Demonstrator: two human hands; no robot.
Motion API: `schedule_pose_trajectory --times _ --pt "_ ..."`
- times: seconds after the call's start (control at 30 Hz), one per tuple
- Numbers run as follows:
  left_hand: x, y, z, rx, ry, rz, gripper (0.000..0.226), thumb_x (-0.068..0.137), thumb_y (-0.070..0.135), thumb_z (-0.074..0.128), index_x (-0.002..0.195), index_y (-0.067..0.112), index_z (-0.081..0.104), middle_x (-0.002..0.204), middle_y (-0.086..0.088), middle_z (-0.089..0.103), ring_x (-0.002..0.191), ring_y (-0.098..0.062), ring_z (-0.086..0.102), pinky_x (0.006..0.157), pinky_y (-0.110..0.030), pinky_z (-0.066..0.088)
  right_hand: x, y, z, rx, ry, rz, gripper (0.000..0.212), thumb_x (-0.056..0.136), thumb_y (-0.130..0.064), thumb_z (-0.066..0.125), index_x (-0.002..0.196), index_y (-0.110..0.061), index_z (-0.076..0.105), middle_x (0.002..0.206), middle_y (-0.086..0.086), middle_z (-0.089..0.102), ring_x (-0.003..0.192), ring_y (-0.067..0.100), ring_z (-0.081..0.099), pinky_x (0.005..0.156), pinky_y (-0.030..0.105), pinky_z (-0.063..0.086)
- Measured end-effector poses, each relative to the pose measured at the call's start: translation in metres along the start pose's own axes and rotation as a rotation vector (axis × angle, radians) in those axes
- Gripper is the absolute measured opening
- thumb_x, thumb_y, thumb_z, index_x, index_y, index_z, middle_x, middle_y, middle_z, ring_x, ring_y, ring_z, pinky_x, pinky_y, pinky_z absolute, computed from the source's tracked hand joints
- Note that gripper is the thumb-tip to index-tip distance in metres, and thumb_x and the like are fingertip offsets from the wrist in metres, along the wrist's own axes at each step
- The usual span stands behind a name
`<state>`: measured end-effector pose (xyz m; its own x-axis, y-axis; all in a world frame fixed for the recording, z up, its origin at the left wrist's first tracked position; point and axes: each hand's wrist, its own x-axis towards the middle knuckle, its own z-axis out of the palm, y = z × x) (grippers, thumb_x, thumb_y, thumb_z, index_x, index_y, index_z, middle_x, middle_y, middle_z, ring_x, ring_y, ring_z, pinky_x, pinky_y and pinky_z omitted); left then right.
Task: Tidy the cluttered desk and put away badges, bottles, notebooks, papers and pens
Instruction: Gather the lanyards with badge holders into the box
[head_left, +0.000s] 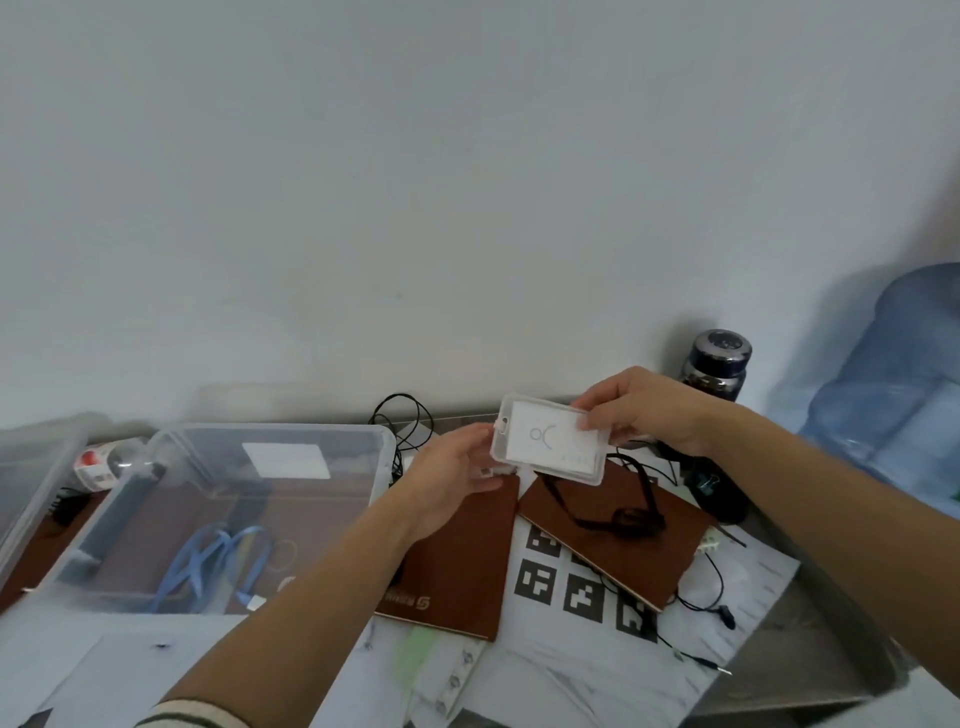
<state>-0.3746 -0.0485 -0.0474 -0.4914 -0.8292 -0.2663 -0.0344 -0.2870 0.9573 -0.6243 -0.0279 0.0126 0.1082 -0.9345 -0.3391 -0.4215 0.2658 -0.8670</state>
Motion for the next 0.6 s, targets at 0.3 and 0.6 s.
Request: schedule_pose_trajectory --times 0.3,0.6 --pt "-0.018 0.0 -0.005 -0.062 -0.09 -0.009 0.029 0.085 0.016 0.064 0.113 0.008 0.063 0.094 -0.01 0.064 0.091 -0.023 0.064 0.095 -0.044 0.049 0.004 -0.001 0.008 0.268 -0.045 0.013 0.018 0.095 -0.009 0.058 0.108 -0.004 0.07 0.096 0.016 0.071 0.077 0.022 0.058 0.059 0.026 0.043" --pt "-0.009 0.004 0.001 0.135 0.541 0.116 0.057 0.077 0.034 0.079 0.12 0.022 0.043 0.108 -0.005 0.059 0.095 -0.016 0.061 0.084 -0.036 0.054 0.0 -0.037 0.024 0.428 -0.198 -0.044 0.042 0.078 -0.024 0.075 0.109 0.004 0.07 0.097 0.018 0.063 0.073 0.023 0.052 0.053 0.025 0.036"
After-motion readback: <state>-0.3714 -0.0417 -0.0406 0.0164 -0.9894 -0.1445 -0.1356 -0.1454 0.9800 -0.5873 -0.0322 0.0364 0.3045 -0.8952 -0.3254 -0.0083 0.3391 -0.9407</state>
